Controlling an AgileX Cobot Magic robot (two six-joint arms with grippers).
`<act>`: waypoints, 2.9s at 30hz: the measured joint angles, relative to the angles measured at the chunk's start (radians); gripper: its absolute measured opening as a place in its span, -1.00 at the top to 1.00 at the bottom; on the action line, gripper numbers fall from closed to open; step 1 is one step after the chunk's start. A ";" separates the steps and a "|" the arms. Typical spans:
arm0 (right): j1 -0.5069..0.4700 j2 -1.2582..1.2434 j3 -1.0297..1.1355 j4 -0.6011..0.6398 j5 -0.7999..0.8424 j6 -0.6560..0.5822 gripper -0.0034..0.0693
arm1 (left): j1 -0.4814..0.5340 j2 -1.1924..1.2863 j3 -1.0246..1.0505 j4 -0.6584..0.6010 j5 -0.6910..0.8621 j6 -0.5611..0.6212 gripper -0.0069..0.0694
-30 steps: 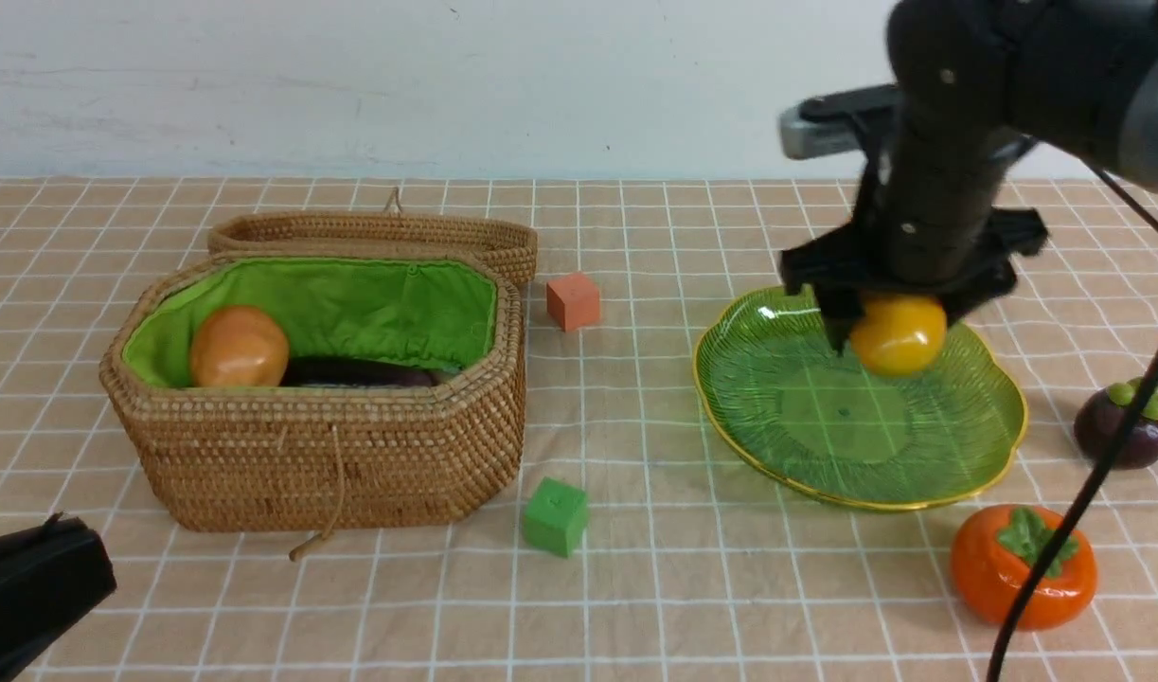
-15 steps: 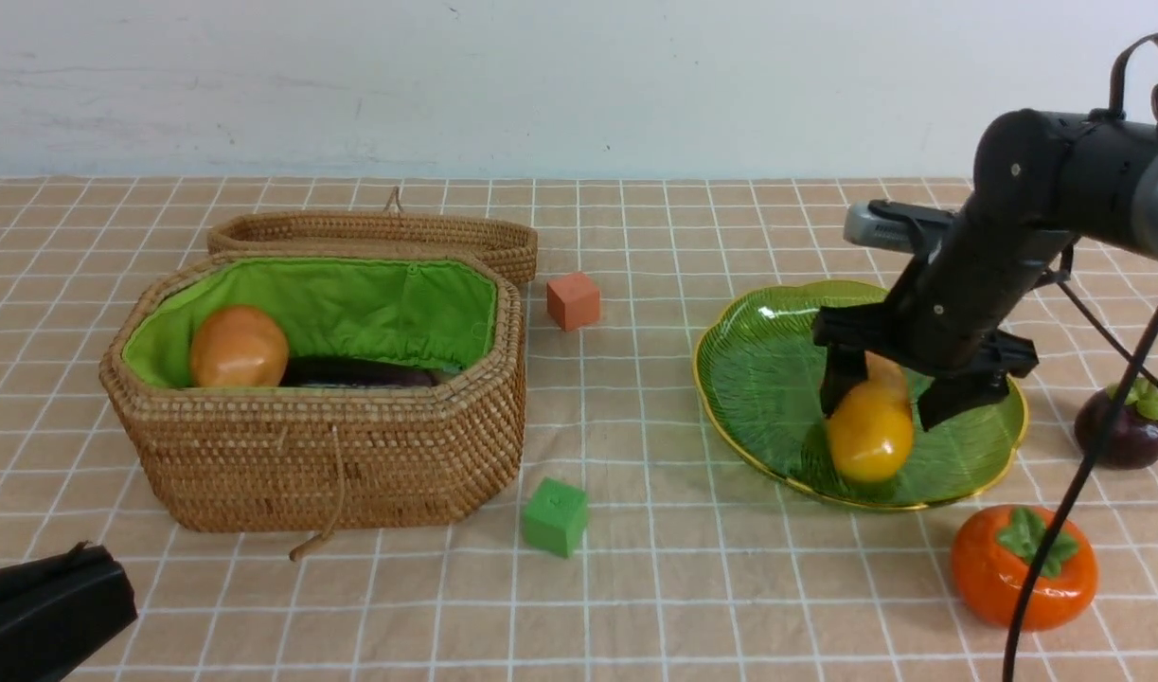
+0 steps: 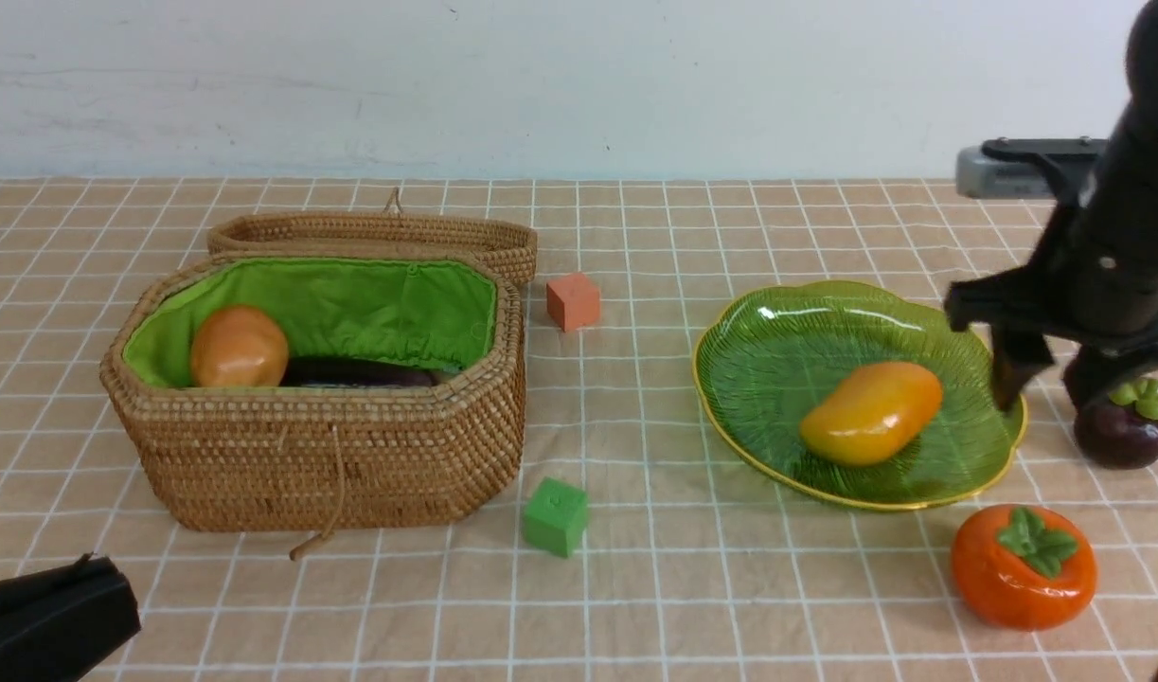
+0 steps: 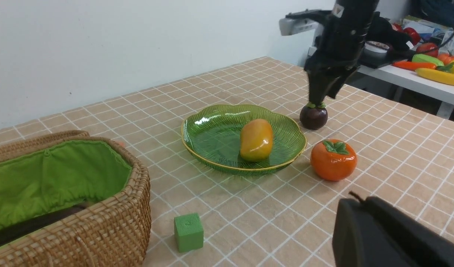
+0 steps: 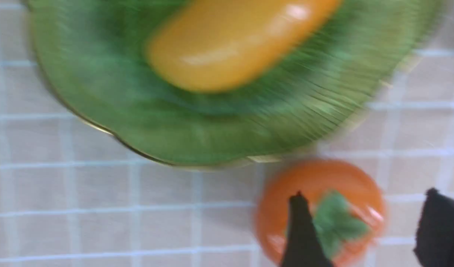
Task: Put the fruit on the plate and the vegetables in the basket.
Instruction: Grab a tomato with your right arm and place it on the plate on the right.
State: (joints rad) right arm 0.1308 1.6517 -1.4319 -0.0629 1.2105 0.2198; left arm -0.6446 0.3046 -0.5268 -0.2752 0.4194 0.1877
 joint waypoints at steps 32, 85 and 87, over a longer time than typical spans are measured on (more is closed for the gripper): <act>-0.378 -0.041 0.668 0.938 -0.692 -0.757 -0.79 | -0.002 0.000 0.000 -0.001 0.025 0.000 0.85; -0.259 -0.140 0.418 0.747 -0.573 -0.594 -0.48 | -0.002 0.000 0.000 -0.001 -0.088 0.000 0.84; -0.259 -0.097 0.399 0.760 -0.631 -0.594 -0.48 | -0.002 0.000 0.000 -0.001 -0.097 0.000 0.84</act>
State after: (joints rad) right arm -0.1286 1.5544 -1.0332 0.6968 0.5798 -0.3739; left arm -0.6464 0.3046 -0.5268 -0.2764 0.3229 0.1877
